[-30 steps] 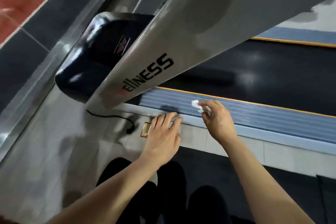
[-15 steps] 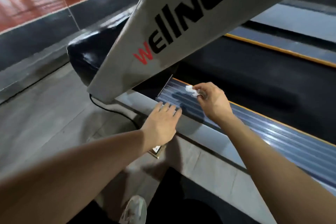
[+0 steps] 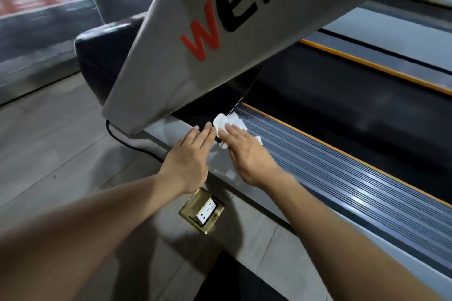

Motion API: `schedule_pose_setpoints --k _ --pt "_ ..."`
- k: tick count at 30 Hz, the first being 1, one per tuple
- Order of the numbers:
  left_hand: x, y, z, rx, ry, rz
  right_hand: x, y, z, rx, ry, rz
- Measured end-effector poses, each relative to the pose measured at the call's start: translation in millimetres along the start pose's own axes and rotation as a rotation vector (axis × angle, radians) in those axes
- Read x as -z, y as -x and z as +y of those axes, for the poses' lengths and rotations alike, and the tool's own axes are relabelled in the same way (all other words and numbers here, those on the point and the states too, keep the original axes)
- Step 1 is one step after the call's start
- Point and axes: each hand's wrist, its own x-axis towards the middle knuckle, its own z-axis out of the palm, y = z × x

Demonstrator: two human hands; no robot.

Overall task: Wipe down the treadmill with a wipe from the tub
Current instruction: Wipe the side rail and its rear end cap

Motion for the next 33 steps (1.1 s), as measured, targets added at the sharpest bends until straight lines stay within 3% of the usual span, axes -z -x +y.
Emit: schedule_pose_setpoints --k 6,14,17,19,22,26,28,31,33 --pt "-2 5 -8 -0.034 0.04 0.021 20 -47 31 -0.216 0.088 -0.009" --pt "-11 7 -11 -0.068 0.018 0.071 37 -21 17 -0.106 0.16 0.083" --pt "-11 7 -11 -0.07 0.013 0.062 53 -46 40 -0.149 0.204 0.306" --pt "-9 6 -9 -0.058 0.011 0.051 50 -57 48 -0.278 0.159 0.431" --pt "-8 6 -7 -0.044 0.017 0.029 24 -59 45 -0.364 0.161 0.382" --pt "-8 6 -10 -0.059 0.001 0.034 14 -33 37 -0.146 0.124 0.156" --pt "-9 6 -10 -0.06 -0.001 0.022 22 -32 46 -0.146 0.096 0.078" --pt "-8 5 -7 -0.048 -0.002 -0.006 22 -45 52 -0.259 0.124 0.111" --pt "-7 4 -6 -0.035 -0.012 -0.007 15 -45 30 -0.172 0.07 0.18"
